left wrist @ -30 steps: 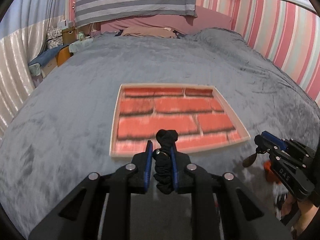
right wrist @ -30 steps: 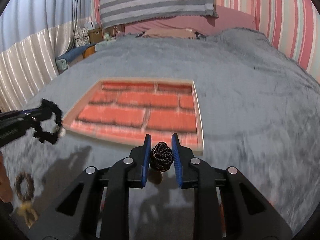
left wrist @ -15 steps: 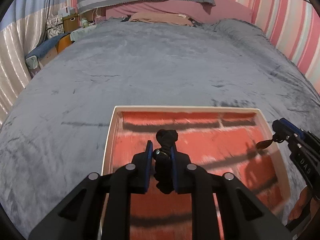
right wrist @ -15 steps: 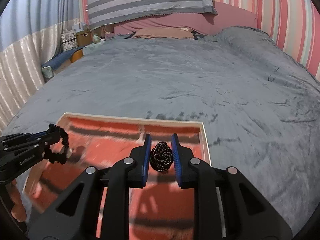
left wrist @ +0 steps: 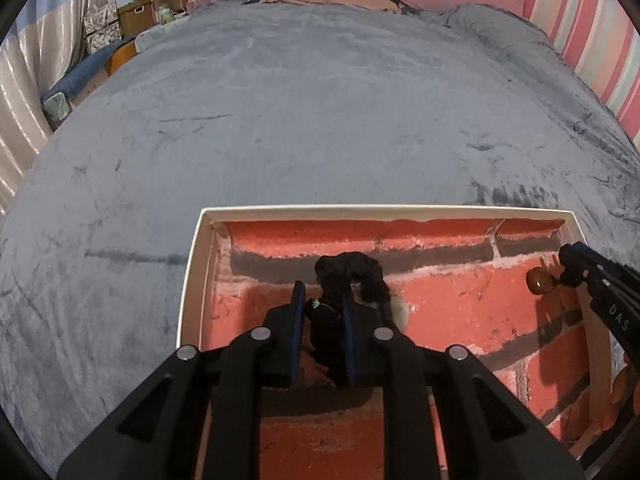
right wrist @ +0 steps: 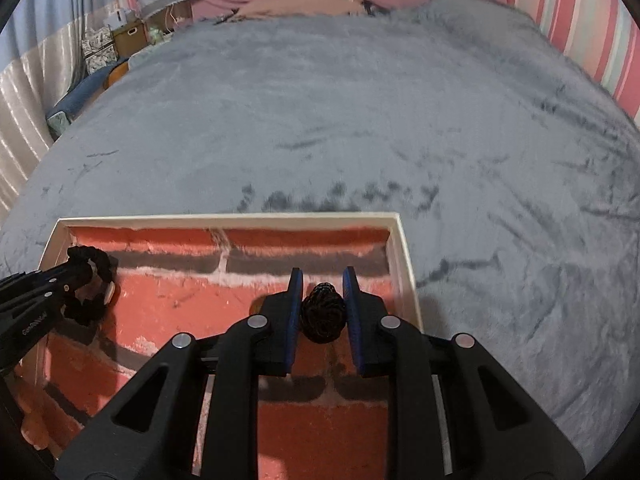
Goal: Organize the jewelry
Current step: 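Carry both items into the brick-lined tray and open both tools, then withdraw both tools from the tray back toward the remaining jewelry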
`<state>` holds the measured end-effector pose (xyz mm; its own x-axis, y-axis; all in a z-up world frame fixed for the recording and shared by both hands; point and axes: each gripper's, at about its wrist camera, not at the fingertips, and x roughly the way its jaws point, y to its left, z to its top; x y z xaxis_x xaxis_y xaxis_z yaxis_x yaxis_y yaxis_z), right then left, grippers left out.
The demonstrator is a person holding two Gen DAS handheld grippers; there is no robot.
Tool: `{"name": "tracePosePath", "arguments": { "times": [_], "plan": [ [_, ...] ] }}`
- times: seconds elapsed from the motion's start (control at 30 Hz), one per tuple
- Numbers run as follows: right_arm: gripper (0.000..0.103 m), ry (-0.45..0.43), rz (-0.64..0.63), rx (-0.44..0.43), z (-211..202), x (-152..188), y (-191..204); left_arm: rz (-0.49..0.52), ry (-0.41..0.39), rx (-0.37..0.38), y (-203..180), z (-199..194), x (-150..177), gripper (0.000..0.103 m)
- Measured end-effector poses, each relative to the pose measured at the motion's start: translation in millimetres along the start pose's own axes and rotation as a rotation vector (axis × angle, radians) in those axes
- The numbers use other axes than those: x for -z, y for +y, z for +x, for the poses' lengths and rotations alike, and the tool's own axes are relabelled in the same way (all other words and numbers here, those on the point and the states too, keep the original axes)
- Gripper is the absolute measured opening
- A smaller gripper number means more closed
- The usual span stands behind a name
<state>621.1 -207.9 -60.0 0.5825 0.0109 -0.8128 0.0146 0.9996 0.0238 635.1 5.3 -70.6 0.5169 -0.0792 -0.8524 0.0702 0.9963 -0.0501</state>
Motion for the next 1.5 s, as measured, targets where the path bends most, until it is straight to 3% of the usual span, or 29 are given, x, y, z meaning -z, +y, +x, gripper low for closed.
{"name": "tracePosePath", "arguments": {
  "times": [0.2,0.33,0.5,0.57,0.67,0.83,1.1,1.5],
  "plan": [
    [0.024,-0.002,-0.003,0.002,-3,4,1,-0.008,0.022,-0.023,2,3,2,0.019],
    [0.043,0.005,0.017,-0.019,-7,6,-2,0.002,-0.007,-0.049,5,-10,4,0.050],
    [0.048,-0.059,0.005,-0.033,-37,7,-7,-0.016,-0.043,-0.029,10,-39,12,0.053],
    [0.056,-0.107,-0.013,-0.024,-62,12,-8,-0.011,-0.076,-0.039,10,-57,19,0.062],
    [0.068,-0.165,-0.019,-0.021,-98,26,-11,-0.001,-0.153,-0.057,10,-93,38,0.074],
    [0.078,-0.221,-0.023,-0.018,-151,56,-19,0.012,-0.251,-0.052,11,-154,76,0.080],
    [0.098,-0.291,0.000,-0.003,-226,119,-36,0.026,-0.325,-0.025,20,-240,145,0.091],
    [0.099,-0.312,0.035,0.006,-288,232,-59,0.002,-0.347,-0.033,35,-302,259,0.091]
  ]
}}
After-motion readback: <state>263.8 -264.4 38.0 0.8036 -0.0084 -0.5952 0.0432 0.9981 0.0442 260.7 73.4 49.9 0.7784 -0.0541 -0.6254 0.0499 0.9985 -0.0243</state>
